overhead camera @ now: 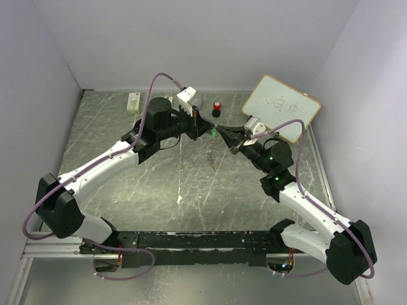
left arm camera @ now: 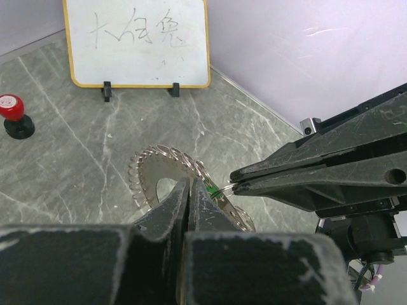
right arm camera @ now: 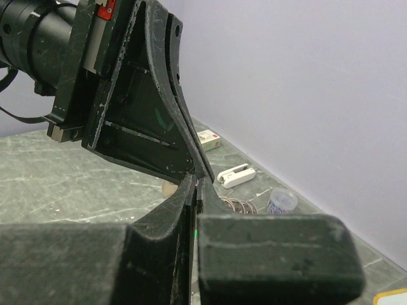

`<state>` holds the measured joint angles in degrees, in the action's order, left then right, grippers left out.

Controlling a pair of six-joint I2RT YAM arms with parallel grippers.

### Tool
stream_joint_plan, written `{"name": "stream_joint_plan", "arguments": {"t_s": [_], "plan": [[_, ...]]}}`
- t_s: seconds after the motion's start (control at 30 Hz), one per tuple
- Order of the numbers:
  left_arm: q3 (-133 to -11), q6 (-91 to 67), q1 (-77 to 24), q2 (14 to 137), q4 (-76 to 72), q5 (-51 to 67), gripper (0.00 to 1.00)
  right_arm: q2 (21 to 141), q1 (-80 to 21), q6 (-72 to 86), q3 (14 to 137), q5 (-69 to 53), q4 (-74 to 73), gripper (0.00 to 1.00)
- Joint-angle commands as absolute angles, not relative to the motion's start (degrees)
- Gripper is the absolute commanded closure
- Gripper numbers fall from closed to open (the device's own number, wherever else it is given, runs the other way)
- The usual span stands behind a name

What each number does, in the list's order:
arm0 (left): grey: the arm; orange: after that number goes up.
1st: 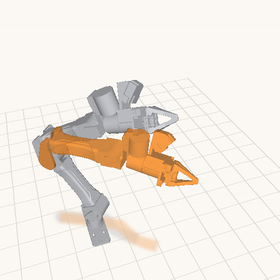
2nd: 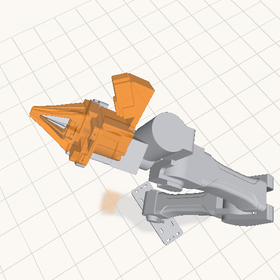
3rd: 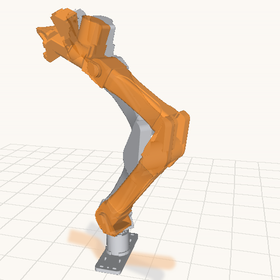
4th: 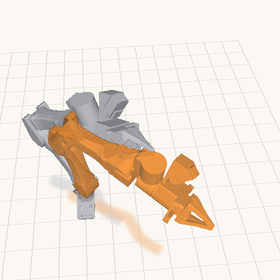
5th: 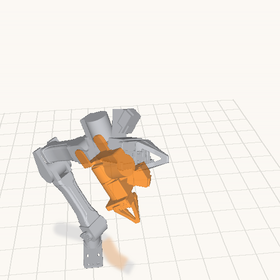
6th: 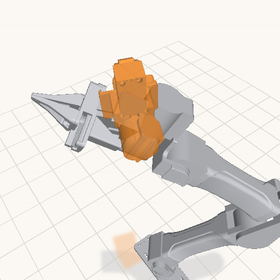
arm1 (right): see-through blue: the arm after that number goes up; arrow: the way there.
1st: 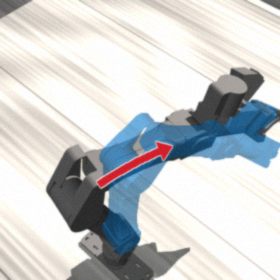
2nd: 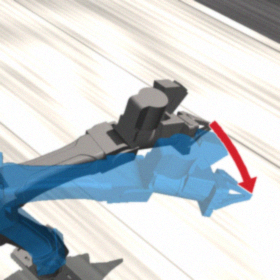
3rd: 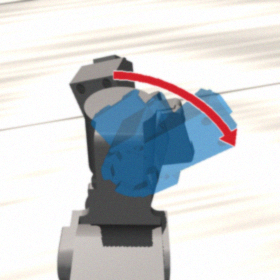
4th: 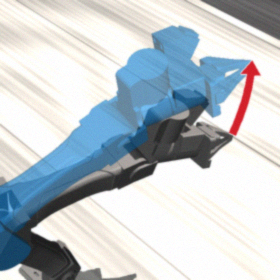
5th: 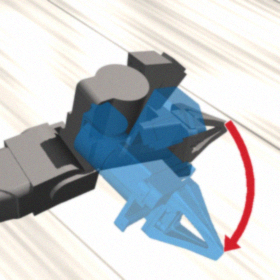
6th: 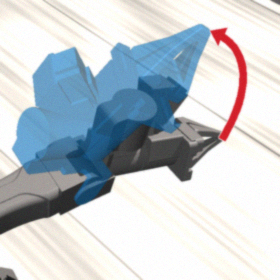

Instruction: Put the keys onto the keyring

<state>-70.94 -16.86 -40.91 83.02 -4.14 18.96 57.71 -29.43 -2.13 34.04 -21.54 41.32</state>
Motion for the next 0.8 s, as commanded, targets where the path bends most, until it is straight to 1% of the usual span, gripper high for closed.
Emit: {"name": "stream_joint_plan", "arguments": {"t_s": [0.0,0.17,0.77], "plan": [[-71.58,-17.4,-40.18,83.67,-5.34,20.46,0.93,57.3,-29.14,-1.05,33.06,-19.09,50.95,1.0],[-70.55,-18.98,-40.2,83.24,-7.21,19.68,0.93,57.65,-29.18,0.61,29.34,-18.52,60.03,1.0],[-70.4,-22.14,-40.35,84.46,-9.49,23.01,0.93,60.7,-29.17,3.29,27.3,-16.89,68.22,1.0]]}}
